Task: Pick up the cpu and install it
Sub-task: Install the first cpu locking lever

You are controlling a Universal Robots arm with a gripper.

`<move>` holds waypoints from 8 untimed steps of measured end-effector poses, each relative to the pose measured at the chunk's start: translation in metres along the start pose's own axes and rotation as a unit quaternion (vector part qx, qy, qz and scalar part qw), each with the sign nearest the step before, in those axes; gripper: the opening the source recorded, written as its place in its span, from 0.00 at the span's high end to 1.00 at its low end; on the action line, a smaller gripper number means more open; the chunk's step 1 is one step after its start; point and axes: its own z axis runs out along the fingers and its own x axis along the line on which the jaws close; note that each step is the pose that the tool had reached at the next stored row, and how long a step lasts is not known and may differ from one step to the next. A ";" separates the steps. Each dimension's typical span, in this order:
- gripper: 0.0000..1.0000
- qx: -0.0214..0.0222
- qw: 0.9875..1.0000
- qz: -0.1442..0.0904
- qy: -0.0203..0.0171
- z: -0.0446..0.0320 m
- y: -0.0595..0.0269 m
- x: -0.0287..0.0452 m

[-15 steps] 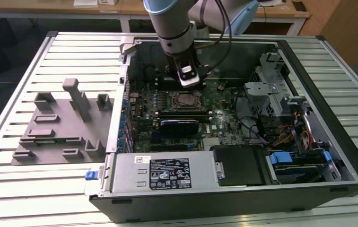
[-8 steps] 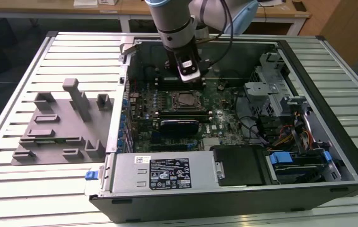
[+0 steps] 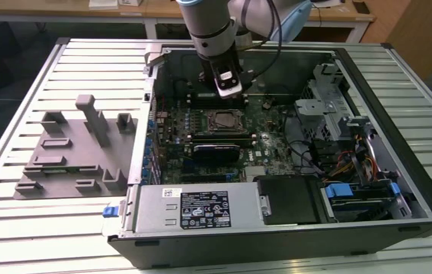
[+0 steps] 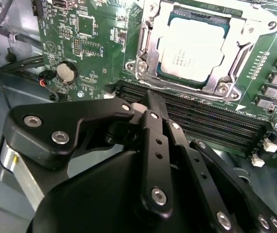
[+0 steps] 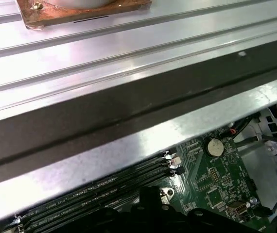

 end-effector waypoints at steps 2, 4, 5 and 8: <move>0.89 0.003 1.000 0.001 0.006 0.0009 0.0008 -0.0023; 0.89 0.007 1.000 0.002 0.016 0.0019 0.0017 -0.0049; 0.89 0.010 1.000 0.003 0.022 0.0024 0.0022 -0.0062; 0.89 0.021 0.999 0.005 0.044 0.0038 0.0034 -0.0101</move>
